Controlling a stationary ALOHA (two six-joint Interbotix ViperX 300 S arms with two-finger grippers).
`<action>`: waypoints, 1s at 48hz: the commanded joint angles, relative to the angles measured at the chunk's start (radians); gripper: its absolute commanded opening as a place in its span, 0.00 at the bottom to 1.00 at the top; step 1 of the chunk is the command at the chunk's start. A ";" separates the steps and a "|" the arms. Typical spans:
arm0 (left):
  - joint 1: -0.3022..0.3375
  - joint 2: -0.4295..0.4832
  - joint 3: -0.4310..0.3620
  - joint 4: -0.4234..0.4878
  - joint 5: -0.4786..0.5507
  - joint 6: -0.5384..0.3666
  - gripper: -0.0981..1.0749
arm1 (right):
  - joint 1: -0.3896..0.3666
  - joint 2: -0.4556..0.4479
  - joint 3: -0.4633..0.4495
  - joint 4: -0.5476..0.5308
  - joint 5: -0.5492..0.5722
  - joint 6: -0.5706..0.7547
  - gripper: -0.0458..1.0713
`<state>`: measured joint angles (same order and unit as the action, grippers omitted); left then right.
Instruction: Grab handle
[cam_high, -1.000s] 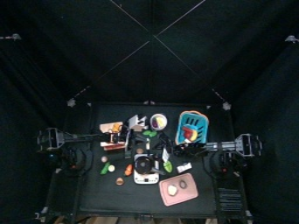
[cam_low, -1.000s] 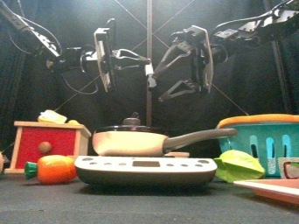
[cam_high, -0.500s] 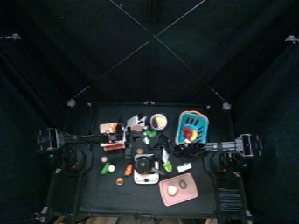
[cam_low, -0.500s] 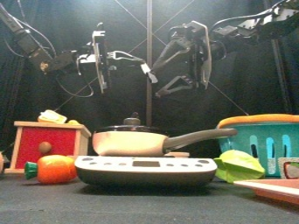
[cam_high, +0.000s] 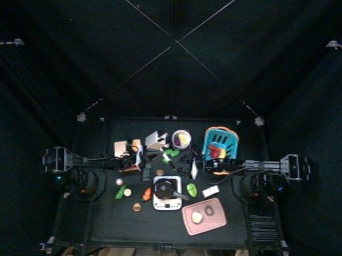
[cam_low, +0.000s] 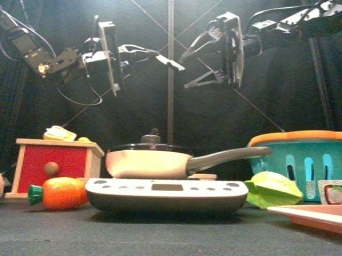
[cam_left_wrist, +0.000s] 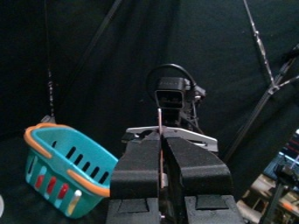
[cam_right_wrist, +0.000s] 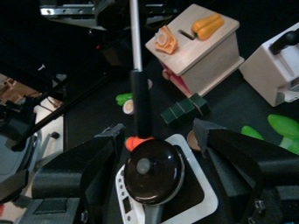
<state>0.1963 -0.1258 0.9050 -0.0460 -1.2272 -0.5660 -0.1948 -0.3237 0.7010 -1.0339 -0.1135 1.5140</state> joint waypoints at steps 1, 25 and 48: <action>-0.008 -0.002 -0.031 -0.023 -0.029 0.015 0.40 | -0.021 -0.037 -0.026 0.005 -0.012 0.002 0.89; -0.008 0.017 -0.043 -0.051 -0.035 0.028 0.40 | -0.026 -0.035 -0.031 -0.006 -0.066 -0.002 0.89; -0.006 0.025 -0.046 -0.095 -0.064 0.028 0.40 | -0.025 -0.029 -0.028 -0.006 -0.066 -0.002 0.88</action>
<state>0.1902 -0.0982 0.8805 -0.1258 -1.2671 -0.5415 -0.2163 -0.3329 0.6964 -1.0385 -0.1733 1.5140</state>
